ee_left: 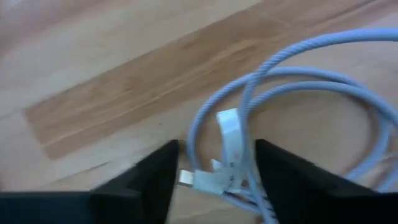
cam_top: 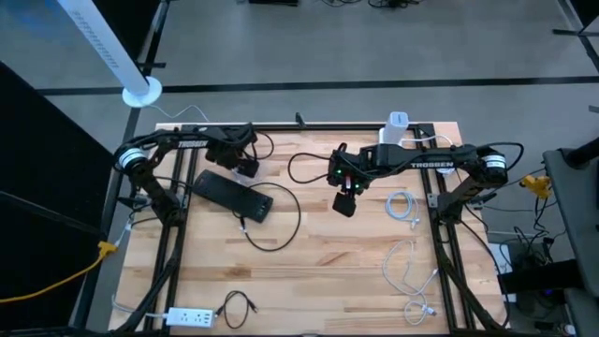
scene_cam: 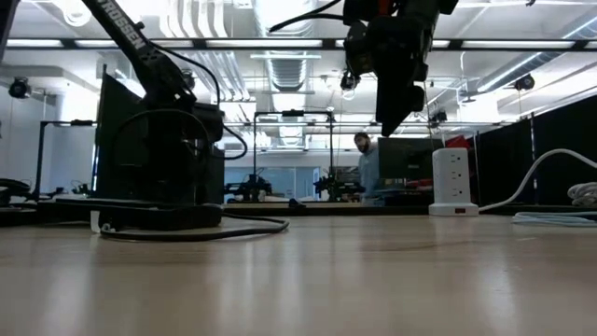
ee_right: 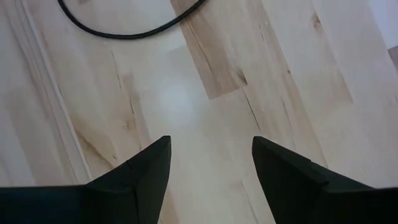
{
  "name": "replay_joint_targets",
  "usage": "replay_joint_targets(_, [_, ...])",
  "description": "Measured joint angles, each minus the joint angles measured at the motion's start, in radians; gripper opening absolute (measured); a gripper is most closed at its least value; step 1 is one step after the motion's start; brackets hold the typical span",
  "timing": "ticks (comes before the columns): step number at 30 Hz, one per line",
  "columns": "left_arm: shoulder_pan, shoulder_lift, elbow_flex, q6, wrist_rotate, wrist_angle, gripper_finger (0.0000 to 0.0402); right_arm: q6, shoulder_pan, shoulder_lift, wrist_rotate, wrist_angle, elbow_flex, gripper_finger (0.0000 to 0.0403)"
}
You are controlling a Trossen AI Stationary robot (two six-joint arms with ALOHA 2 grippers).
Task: Insert USB
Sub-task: Insert the top left white charger cable into the black outlet extension
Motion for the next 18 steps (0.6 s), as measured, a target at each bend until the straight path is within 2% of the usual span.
replay_joint_targets(2, [-0.001,-0.001,0.000,0.021,0.021,0.008,0.0060,-0.002,0.000,0.000,0.000,0.002,0.000,0.0206])
replay_joint_targets(3, [-0.001,-0.005,-0.001,0.032,0.025,0.010,0.0031,-0.002,0.000,0.000,0.000,0.002,0.000,0.0205])
replay_joint_targets(4, [-0.002,-0.014,-0.001,0.046,0.028,0.011,0.0021,-0.003,0.000,-0.001,0.005,0.003,0.000,0.0204])
replay_joint_targets(7, [0.000,-0.062,0.009,0.077,0.079,-0.010,0.0011,-0.013,0.010,-0.008,0.074,0.005,0.000,0.0204])
replay_joint_targets(10, [-0.005,-0.177,0.048,0.076,0.132,0.009,0.0002,-0.047,0.023,-0.010,0.147,0.008,0.010,0.0205])
replay_joint_targets(12, [-0.006,-0.262,0.066,0.077,0.133,0.028,0.0001,-0.069,0.034,-0.011,0.178,0.026,0.020,0.0206])
replay_joint_targets(18, [-0.010,-0.498,0.093,0.024,0.210,0.159,0.0000,-0.122,0.043,-0.019,0.214,0.228,0.023,0.0207])
